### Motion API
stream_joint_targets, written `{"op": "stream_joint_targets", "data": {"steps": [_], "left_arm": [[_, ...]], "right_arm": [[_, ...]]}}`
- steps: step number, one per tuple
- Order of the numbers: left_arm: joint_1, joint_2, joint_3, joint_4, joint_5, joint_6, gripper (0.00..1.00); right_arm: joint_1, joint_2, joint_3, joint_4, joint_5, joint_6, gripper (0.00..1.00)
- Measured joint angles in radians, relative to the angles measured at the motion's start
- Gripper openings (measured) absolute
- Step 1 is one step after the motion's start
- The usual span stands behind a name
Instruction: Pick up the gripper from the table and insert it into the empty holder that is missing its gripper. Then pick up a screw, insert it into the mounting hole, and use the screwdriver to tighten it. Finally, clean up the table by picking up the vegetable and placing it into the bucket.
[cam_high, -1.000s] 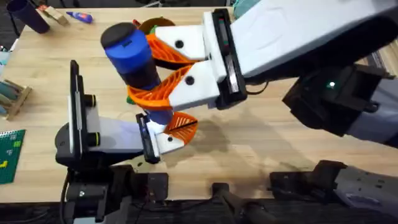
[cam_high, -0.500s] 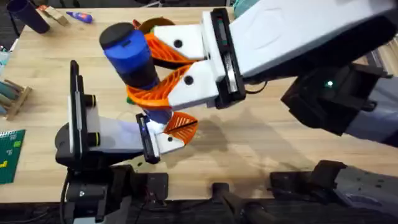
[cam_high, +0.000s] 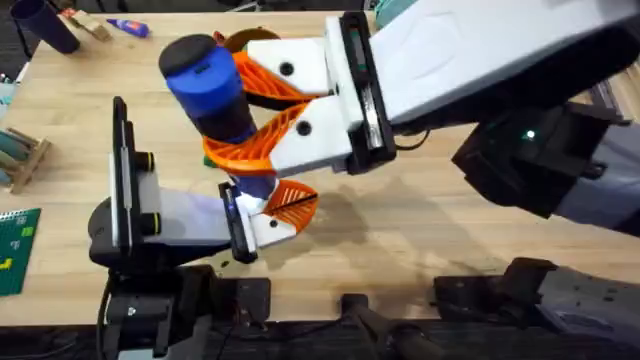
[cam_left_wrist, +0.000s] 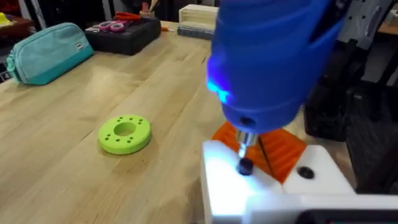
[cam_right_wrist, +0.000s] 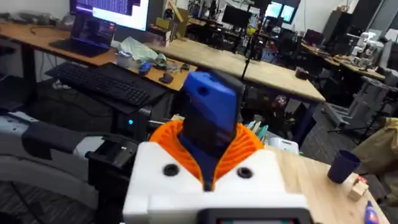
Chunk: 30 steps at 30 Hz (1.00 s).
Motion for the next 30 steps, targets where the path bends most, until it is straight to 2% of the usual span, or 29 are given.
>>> {"op": "stream_joint_targets", "data": {"steps": [30], "left_arm": [[0.000,0.000,0.000,0.000,0.000,0.000,0.010]], "right_arm": [[0.012,0.019,0.002,0.003,0.000,0.004,0.041]]}}
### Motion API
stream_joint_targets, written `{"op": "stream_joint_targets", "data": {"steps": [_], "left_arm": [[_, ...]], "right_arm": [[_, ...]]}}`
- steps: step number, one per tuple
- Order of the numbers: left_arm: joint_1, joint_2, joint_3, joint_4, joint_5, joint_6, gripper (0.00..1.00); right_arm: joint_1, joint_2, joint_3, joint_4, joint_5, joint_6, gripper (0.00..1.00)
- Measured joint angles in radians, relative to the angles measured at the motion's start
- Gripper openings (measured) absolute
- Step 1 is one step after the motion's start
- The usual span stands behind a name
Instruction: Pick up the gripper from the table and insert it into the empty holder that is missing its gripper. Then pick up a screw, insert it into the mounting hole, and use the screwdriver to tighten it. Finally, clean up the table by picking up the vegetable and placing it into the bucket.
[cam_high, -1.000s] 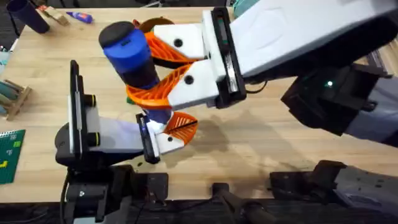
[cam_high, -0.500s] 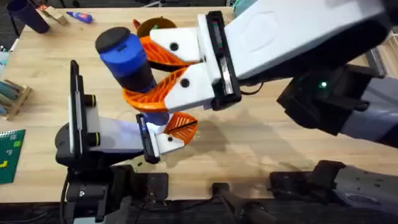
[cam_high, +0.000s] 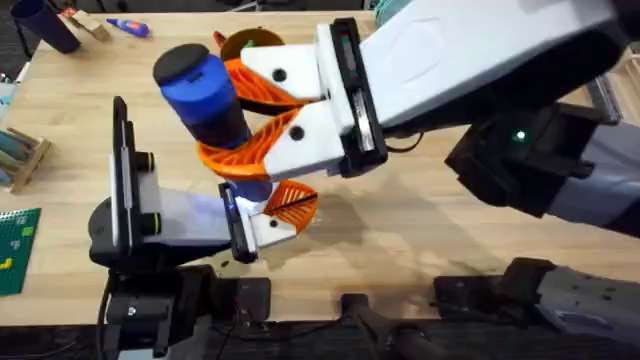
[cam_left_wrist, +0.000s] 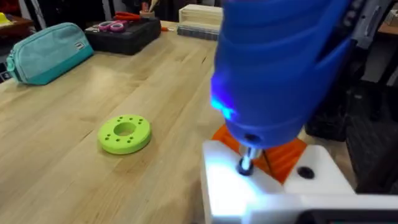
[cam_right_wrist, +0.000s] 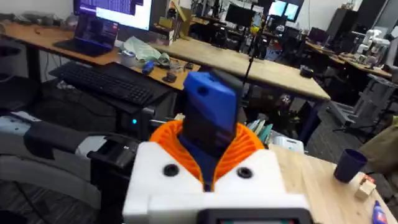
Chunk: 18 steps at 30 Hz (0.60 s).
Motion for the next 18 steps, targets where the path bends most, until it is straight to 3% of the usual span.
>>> {"op": "stream_joint_targets", "data": {"steps": [18], "left_arm": [[0.000,0.000,0.000,0.000,0.000,0.000,0.010]], "right_arm": [[-0.003,0.000,0.002,-0.030,0.000,0.000,0.041]]}}
